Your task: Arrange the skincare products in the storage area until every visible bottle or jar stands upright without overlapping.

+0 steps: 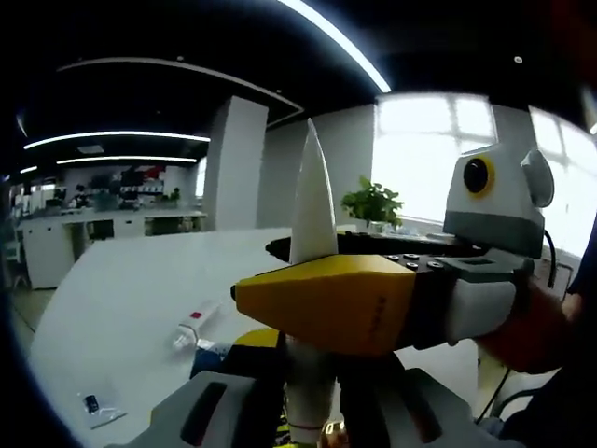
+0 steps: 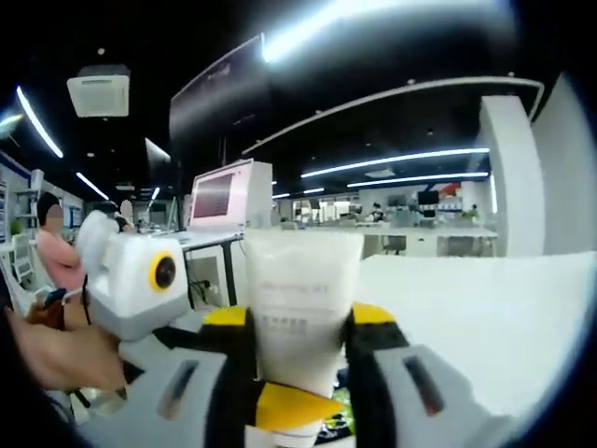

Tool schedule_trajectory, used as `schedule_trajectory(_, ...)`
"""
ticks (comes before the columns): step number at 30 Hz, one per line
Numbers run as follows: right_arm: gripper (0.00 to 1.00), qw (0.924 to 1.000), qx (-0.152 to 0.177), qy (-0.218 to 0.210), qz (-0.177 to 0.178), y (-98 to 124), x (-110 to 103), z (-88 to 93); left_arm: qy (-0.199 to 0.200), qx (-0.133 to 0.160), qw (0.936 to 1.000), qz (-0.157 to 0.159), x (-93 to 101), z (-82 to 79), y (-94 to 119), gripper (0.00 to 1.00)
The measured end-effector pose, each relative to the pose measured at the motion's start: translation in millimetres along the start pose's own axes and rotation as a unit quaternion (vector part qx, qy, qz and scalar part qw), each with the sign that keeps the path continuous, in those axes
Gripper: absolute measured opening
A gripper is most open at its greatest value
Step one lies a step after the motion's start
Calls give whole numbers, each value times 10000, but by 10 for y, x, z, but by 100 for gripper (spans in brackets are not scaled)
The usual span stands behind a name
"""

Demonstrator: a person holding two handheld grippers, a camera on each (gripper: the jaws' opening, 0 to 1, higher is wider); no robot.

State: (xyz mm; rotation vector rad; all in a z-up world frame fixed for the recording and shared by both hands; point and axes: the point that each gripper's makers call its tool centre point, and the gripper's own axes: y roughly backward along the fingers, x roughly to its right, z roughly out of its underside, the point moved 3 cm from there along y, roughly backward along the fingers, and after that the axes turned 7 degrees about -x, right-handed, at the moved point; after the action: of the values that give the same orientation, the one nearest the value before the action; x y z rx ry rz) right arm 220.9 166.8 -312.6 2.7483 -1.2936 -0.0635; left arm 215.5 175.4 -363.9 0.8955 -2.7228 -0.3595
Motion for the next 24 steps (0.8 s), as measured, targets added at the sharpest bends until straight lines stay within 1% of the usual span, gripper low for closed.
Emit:
schedule_trajectory(9, 37, 9997, 78, -201, -75, 15, -2, -19, -35, 41, 10000, 19, 8, -29, 23, 20)
schedule_trajectory(14, 37, 9999, 27, -112, -13, -1, 38, -2, -1, 95, 10000, 3, -1, -42, 48, 20)
schedule_trajectory(19, 37, 9999, 17, -148, 3, -6, 67, 21, -39, 127, 9999, -2, -26, -40, 65, 21)
schedule_trajectory(21, 37, 9999, 8, -143, 4, -11, 65, 25, -31, 130, 9999, -33, -36, -37, 65, 25)
schedule_trajectory(22, 37, 9999, 9, -146, 8, -12, 68, 25, -70, 177, 9998, -55, -42, -43, 65, 29)
schedule_trajectory(24, 37, 9999, 19, -159, 5, -15, 75, 20, -154, 224, 9995, -178, -61, -49, 78, 31)
